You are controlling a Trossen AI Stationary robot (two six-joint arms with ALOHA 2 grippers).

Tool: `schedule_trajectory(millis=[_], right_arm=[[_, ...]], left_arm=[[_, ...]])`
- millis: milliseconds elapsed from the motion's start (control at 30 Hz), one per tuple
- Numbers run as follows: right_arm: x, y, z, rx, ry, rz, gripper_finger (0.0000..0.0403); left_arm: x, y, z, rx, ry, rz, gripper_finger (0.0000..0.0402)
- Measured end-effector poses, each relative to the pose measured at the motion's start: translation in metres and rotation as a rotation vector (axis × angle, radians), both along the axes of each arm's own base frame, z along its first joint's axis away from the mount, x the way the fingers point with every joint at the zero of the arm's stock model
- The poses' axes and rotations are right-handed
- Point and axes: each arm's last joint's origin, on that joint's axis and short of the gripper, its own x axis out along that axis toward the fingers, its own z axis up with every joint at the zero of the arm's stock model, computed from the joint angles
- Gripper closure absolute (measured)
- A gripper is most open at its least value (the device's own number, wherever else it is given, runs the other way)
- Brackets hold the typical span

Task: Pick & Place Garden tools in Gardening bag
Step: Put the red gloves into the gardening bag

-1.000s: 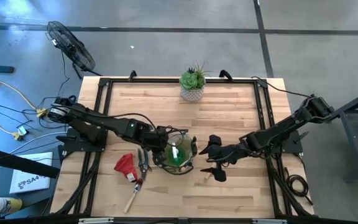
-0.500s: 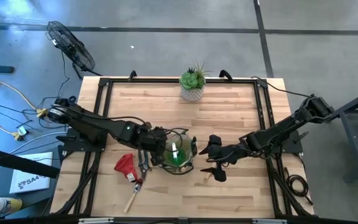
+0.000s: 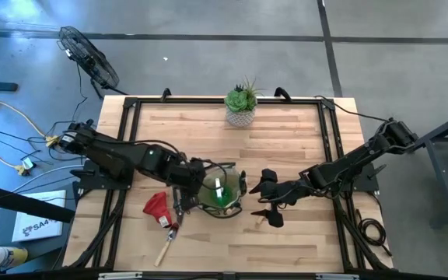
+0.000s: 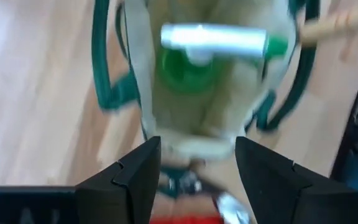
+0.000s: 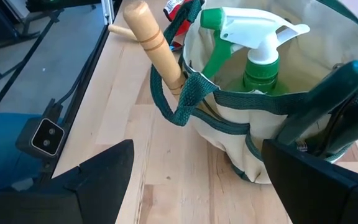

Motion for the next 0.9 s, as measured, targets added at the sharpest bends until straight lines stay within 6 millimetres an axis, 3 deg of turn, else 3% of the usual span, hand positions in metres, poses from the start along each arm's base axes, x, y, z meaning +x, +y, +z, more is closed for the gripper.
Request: schedule_trajectory(millis=[333,533,700,900], right_arm=[[0.000,0.000,0.000,-0.002,0.005,0.003,0.0057],[0.000,0.000,-0.001,-0.009,0.005,0.007,0.0057],[-0.001,0.000,-0.001,-0.014,0.009,0.009,0.0057],[-0.001,0.000,-0.001,-0.028,0.007,0.018,0.0057]], left_arm=[[-0.019,-0.008,-0.021,-0.240,0.303,0.083,0.0199],[-0.029,-0.023,-0.042,-0.196,0.363,0.178,0.0199],[-0.039,-0.032,-0.060,-0.185,0.411,0.376,0.0199],[-0.042,-0.053,-0.075,-0.252,0.358,0.477,0.0199]])
